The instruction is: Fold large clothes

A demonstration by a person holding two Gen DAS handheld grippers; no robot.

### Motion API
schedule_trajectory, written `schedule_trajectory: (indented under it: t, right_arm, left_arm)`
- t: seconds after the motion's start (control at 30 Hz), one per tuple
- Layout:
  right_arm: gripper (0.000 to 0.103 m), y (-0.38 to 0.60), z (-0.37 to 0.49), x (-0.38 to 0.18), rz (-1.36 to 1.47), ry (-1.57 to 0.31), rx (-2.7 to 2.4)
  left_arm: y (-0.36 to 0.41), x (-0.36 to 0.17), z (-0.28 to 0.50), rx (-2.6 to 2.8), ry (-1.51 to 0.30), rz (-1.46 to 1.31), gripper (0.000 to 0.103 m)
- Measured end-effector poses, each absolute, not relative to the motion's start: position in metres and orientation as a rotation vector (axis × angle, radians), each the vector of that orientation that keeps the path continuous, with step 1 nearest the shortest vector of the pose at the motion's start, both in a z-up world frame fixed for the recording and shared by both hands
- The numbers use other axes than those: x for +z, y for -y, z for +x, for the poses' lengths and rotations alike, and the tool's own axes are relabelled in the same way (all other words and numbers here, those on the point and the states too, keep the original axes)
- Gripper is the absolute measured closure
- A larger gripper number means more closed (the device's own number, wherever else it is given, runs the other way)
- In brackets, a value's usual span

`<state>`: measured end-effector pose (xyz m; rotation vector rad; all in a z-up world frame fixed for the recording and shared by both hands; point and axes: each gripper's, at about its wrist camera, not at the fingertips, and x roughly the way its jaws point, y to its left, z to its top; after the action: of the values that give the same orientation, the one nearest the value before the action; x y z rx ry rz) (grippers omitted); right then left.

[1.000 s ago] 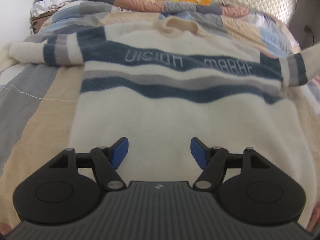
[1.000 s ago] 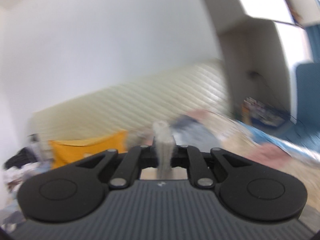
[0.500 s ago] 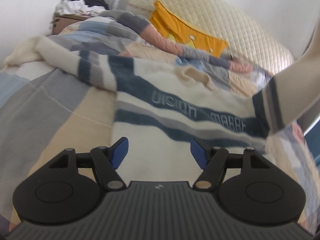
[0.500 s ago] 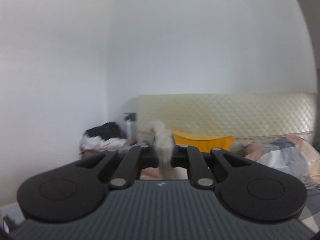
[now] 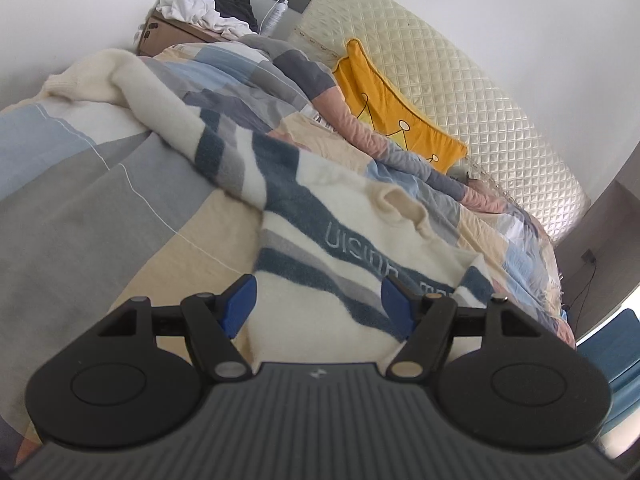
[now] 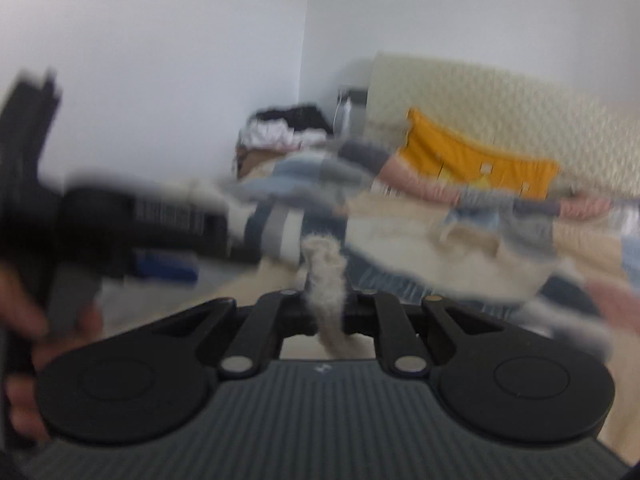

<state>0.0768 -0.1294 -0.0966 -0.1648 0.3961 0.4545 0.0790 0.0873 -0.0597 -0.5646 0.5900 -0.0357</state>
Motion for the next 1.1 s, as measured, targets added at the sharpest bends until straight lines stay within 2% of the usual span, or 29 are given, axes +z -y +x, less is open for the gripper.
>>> schedule_trajectory:
  t: [0.13,0.27,0.3,0.4,0.43,0.63,0.87,1.0,1.1]
  right_arm:
    - [0.09,0.119,0.073,-0.139,-0.193,-0.491,0.49]
    - [0.085,0.118,0.077,-0.146,-0.173,-0.592,0.557]
    - [0.081,0.118,0.076,-0.143,-0.176,-0.601,0.58]
    - [0.056,0.125,0.066,-0.128,-0.196,-0.616,0.647]
    - [0.052,0.131,0.061,-0.122,-0.204,-0.61,0.665]
    - [0.051,0.169,0.051,-0.103,-0.199,-0.607,0.661]
    - [0.052,0.228,0.077,-0.107,-0.064,-0.594,0.421]
    - [0.053,0.243,0.096,-0.114,-0.009,-0.596,0.342]
    - [0.058,0.246,0.107,-0.123,0.008,-0.611,0.332]
  left_arm:
    - [-0.08,-0.061,0.08,-0.05,-0.591,-0.534,0.03]
    - [-0.074,-0.06,0.08,-0.099,-0.588,-0.53,0.031]
    - [-0.073,-0.059,0.079,-0.106,-0.586,-0.528,0.031]
    - [-0.069,-0.059,0.08,-0.117,-0.587,-0.517,0.031]
    - [-0.066,-0.059,0.08,-0.127,-0.593,-0.514,0.031]
    - [-0.036,-0.068,0.081,-0.175,-0.648,-0.418,0.033]
    - [-0.002,-0.093,0.093,-0.235,-0.758,-0.327,0.055]
    - [0.016,-0.11,0.098,-0.235,-0.823,-0.263,0.06]
    - [0.023,-0.125,0.105,-0.202,-0.889,-0.209,0.061]
